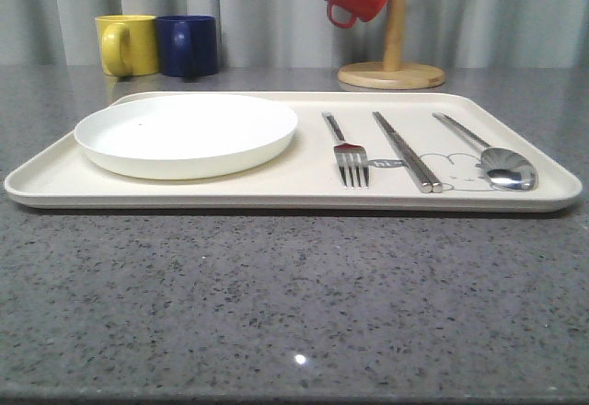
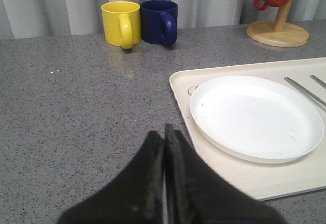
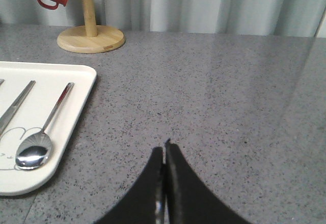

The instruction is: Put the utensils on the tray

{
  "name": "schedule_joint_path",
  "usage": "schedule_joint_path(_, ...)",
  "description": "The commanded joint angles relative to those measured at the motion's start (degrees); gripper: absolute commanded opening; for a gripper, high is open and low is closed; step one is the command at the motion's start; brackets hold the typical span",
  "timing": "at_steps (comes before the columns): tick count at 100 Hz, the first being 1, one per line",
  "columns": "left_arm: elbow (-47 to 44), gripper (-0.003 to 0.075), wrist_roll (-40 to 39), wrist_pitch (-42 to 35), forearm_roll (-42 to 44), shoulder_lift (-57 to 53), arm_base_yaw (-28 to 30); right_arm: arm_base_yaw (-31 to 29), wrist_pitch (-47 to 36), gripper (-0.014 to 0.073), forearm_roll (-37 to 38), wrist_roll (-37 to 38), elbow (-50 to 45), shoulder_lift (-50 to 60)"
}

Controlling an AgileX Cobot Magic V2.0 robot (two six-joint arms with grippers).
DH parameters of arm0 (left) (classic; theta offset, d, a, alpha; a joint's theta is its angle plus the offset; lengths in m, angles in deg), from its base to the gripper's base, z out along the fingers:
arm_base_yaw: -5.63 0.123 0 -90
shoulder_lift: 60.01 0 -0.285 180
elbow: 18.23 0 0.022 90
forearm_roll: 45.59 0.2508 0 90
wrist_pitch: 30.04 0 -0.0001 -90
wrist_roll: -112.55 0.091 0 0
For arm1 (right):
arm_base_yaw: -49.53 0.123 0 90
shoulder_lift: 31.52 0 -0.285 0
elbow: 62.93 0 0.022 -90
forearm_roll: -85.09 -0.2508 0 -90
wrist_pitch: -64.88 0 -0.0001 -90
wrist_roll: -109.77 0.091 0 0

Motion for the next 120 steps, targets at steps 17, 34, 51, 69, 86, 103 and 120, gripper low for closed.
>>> schedule_joint_path(17,1.5,-0.0019,-0.3,-4.3,-0.3,0.7,-0.4,-0.2,-8.6,-0.0067,1.1,-0.5,-9.3,6.0)
schedule_joint_path(34,1.5,-0.0019,-0.3,-4.3,-0.3,0.7,-0.4,-0.2,-24.5,-0.0067,0.9,-0.5,-17.8,7.3)
schedule_joint_path(51,1.5,-0.0019,-0.3,-4.1,-0.3,0.6,-0.4,-0.2,-23.9,-0.0067,0.6,-0.5,-18.2,7.2)
schedule_joint_path(69,1.5,-0.0019,-0.3,-4.1,-0.3,0.6,-0.4,-0.2,-24.2,-0.0067,0.6,-0.5,-18.2,7.2)
schedule_joint_path(86,1.5,-0.0019,-0.3,-4.1,-0.3,0.6,-0.4,-0.2,-24.2,-0.0067,0.6,-0.5,-18.2,7.2)
schedule_joint_path(103,1.5,-0.0019,-0.3,-4.1,-0.3,0.6,-0.4,-0.2,-24.2,-0.0067,0.6,-0.5,-18.2,7.2)
schedule_joint_path(120,1.5,-0.0019,-0.3,-4.1,-0.3,0.6,-0.4,-0.2,-24.2,-0.0067,0.6,-0.5,-18.2,7.2)
